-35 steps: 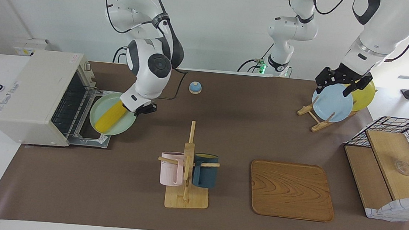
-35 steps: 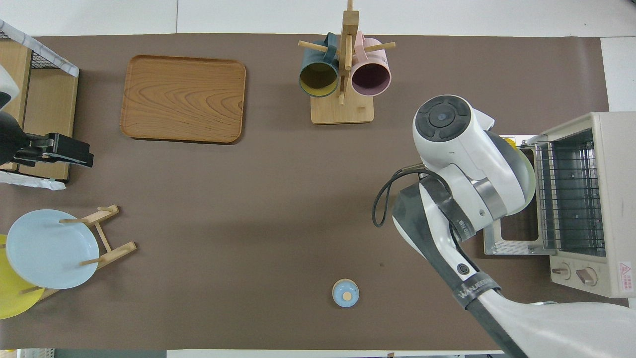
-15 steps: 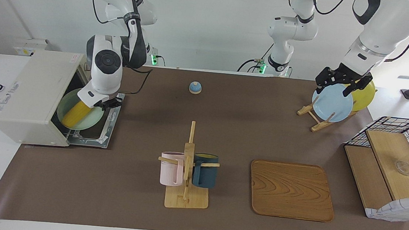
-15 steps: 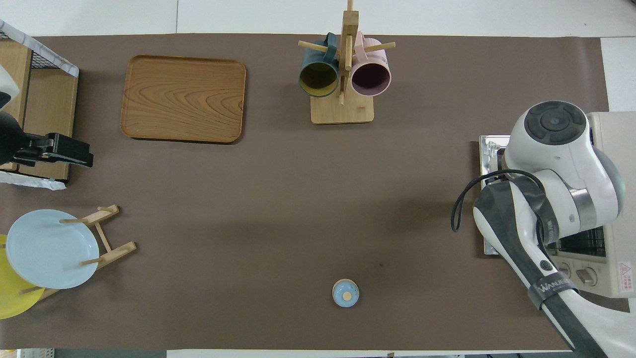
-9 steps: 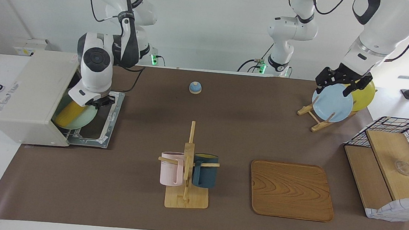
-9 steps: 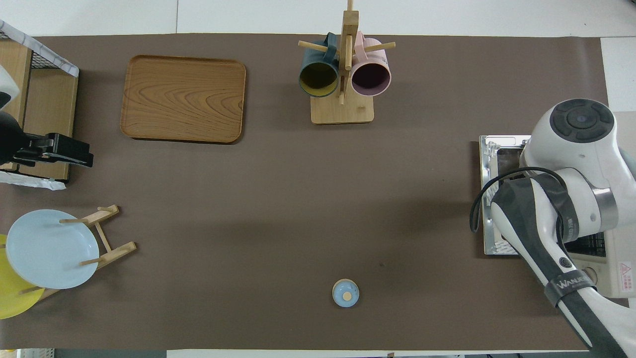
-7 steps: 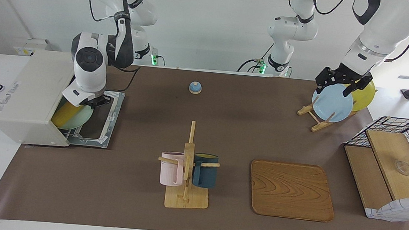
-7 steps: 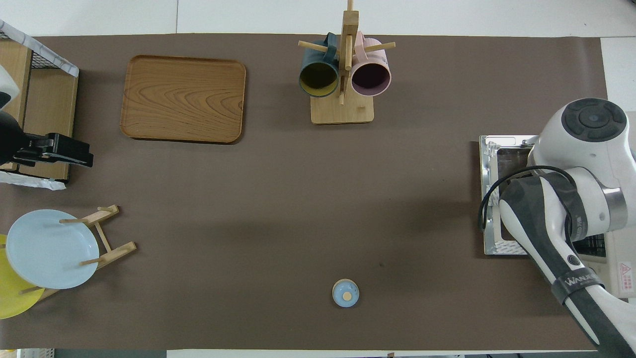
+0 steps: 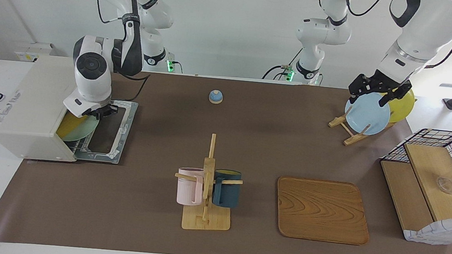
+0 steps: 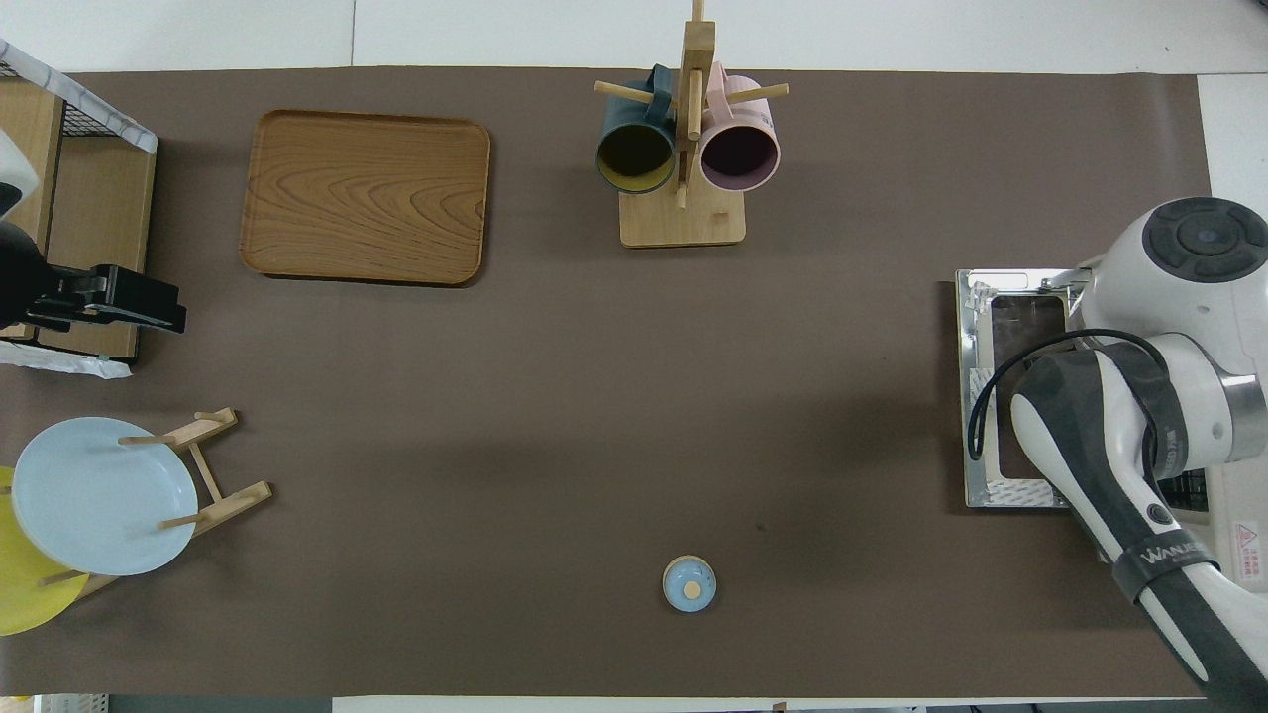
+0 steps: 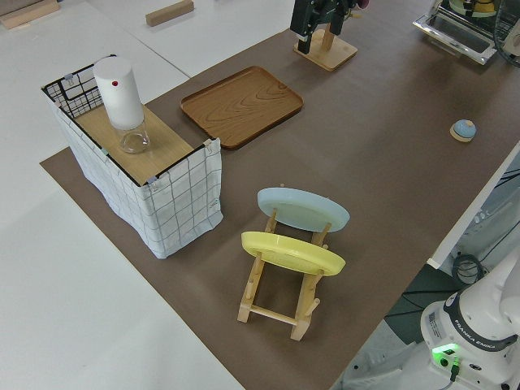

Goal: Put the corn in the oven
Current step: 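Slide the plate into the oven and open the right gripper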

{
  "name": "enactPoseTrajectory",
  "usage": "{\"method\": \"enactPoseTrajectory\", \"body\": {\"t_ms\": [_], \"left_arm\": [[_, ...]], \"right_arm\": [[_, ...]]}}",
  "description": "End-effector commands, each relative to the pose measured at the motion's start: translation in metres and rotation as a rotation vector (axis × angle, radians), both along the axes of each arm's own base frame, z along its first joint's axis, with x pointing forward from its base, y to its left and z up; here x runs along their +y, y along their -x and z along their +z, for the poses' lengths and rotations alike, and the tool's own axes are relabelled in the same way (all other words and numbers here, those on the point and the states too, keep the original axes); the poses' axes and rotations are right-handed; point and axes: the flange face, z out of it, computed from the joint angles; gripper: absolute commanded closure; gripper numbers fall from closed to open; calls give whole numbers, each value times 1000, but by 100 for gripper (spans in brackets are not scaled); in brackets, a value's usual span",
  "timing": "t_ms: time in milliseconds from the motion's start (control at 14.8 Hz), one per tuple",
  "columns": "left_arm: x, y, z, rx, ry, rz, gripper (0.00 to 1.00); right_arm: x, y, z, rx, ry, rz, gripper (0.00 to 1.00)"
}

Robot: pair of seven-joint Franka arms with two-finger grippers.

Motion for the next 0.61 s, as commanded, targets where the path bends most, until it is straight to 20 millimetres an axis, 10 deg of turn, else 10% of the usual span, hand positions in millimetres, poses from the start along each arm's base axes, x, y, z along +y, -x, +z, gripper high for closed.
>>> {"method": "enactPoseTrajectory", "body": {"t_ms": [0,539], "left_arm": [[5,5,1,-8,-19,-6,0],[5,5,1,-8,-19,-6,0]], "right_arm": [[-2,8,-2,-16,-15,4,53],[11,-2,5,-37,-63,-13,62]]}}
